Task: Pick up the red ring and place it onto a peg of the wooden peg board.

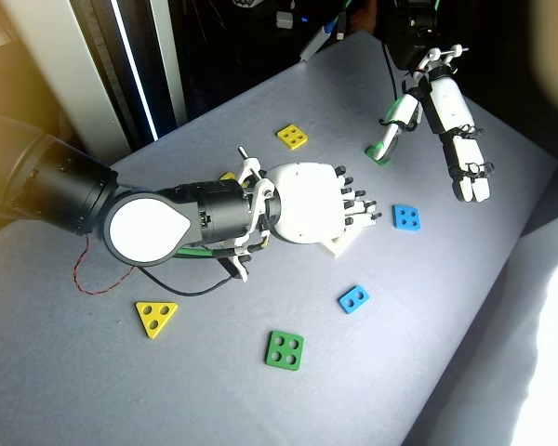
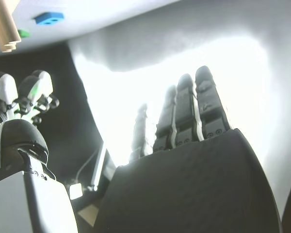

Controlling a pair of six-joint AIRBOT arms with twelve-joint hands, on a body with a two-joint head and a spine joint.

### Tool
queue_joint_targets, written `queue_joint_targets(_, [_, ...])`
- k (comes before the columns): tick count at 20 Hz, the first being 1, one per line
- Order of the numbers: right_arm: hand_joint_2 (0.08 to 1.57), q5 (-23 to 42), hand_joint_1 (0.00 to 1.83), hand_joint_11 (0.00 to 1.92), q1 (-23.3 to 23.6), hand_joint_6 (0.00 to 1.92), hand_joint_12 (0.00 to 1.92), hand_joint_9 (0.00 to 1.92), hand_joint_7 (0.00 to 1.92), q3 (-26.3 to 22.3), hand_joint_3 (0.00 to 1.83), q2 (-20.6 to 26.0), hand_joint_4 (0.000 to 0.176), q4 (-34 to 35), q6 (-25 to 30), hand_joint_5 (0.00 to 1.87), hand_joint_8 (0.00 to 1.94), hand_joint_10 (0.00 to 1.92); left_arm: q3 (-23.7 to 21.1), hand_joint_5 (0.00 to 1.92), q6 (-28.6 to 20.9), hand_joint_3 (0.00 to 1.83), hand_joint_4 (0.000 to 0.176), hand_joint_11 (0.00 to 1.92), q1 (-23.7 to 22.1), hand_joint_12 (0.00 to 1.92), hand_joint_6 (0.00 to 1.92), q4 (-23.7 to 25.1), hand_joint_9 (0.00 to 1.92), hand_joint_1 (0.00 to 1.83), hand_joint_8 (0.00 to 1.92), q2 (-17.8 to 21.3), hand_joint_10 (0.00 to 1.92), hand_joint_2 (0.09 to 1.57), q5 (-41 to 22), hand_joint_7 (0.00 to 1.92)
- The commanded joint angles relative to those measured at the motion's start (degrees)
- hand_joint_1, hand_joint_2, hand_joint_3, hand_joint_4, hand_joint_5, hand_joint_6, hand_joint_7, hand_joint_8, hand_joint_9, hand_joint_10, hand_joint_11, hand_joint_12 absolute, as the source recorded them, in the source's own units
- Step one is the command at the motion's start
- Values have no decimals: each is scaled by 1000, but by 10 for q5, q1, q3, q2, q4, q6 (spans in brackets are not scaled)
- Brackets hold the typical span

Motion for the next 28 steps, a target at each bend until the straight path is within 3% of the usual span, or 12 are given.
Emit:
queue_joint_targets(1, [1174,41,1126,0,10,1171,289,260,490,0,0,-3,0,27,3,861,3,6,3,35,-1,1,159,0,-10,0,0,-1,0,439,0,1,0,952,-66,0])
queue_joint_targets(3, [1165,36,1132,0,12,1151,156,261,508,3,0,-7,0,17,6,878,4,3,3,35,-1,0,170,0,-10,0,0,-1,0,435,0,1,0,947,-66,0])
queue_joint_targets(4, [1170,36,1128,0,12,1172,34,248,496,8,2,-12,0,11,14,865,9,2,3,45,-1,0,166,0,-10,0,4,-1,0,446,0,1,0,931,-66,0])
queue_joint_targets(9, [1176,27,1126,0,12,1183,100,253,502,16,0,-20,0,-6,26,856,1,0,3,44,-1,4,175,0,-12,0,2,0,0,438,0,1,0,951,-66,0])
queue_joint_targets(11, [1172,23,1128,0,12,1173,233,261,521,17,0,-21,0,-10,26,864,3,2,3,34,-1,0,176,0,-13,0,0,1,0,429,0,0,0,944,-66,0])
queue_joint_targets(18, [1194,14,1114,0,12,1231,94,241,514,26,2,-29,0,-18,30,824,0,3,3,44,-1,1,176,0,-14,0,4,2,0,439,0,0,0,944,-66,0])
queue_joint_targets(20, [1191,13,1117,0,12,1218,173,248,516,28,0,-33,0,-26,37,833,1,2,3,45,-1,2,171,0,-15,0,4,2,0,432,0,0,0,948,-66,0])
queue_joint_targets(21, [1187,12,1120,0,12,1207,218,254,515,29,0,-34,0,-29,38,839,0,3,3,41,-1,4,160,0,-15,0,2,2,0,431,0,0,0,953,-66,0])
queue_joint_targets(23, [1175,11,1128,0,12,1176,393,251,507,29,0,-36,0,-35,41,859,5,6,3,39,-1,5,170,0,-16,0,0,3,0,433,0,0,0,958,-66,0])
queue_joint_targets(27, [1176,9,1123,0,12,1185,410,263,517,29,1,-38,0,-45,46,855,2,4,3,38,-1,1,159,0,-16,0,0,3,0,442,0,0,0,952,-66,0])
queue_joint_targets(28, [1179,9,1124,0,12,1191,560,267,514,29,0,-38,0,-45,47,850,2,3,3,42,-1,1,154,0,-16,0,2,3,0,445,0,0,0,953,-66,0])
